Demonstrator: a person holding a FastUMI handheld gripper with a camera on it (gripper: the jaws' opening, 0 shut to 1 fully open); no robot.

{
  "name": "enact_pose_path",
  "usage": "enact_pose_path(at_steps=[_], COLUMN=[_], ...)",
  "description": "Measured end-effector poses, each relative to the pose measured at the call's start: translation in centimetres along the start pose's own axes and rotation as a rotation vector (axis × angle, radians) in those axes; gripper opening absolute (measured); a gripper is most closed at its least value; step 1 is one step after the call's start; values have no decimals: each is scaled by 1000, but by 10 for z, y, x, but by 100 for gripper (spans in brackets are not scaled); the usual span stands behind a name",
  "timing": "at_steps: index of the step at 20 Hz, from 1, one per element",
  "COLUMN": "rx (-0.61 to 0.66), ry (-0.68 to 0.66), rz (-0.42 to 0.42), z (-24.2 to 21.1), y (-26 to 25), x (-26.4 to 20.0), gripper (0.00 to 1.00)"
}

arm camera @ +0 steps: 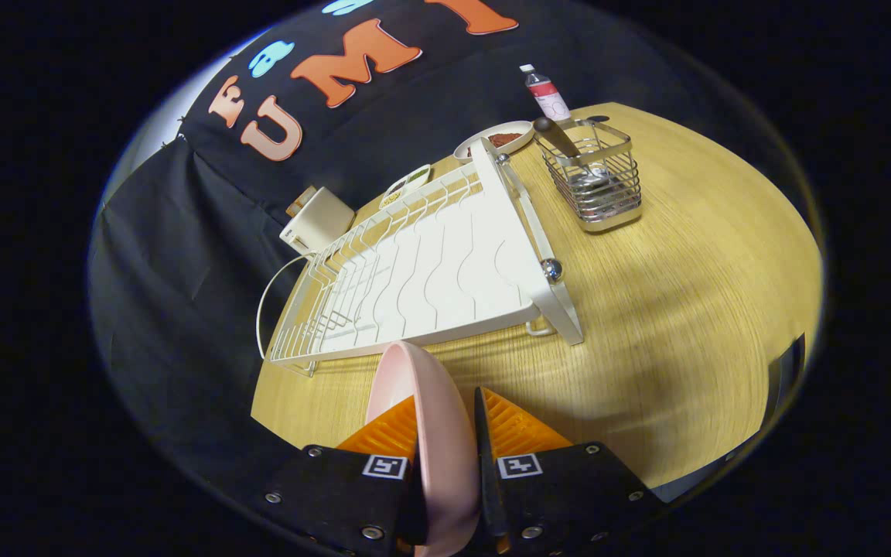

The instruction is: Take the plate from the dish rack, then take the spoon from the basket and place it into the plate.

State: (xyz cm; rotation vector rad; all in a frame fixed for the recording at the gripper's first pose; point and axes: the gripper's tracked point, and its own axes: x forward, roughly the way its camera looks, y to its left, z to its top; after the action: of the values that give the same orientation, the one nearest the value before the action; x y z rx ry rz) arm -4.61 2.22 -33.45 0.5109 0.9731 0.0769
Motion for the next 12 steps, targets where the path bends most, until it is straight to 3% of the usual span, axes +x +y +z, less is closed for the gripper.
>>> enact_pose_path(at_steps=[1, 4, 5, 8, 12], rx=[3, -41, -27, -55, -182], ry=[-4, -19, -34, -56, -87], rz=[0, -111, -111, -141, -274], z=[-2, 0, 5, 6, 12], y=[-2, -30, -28, -32, -57], x=[1, 10, 10, 11, 11], gripper=[28, 33, 39, 40, 47])
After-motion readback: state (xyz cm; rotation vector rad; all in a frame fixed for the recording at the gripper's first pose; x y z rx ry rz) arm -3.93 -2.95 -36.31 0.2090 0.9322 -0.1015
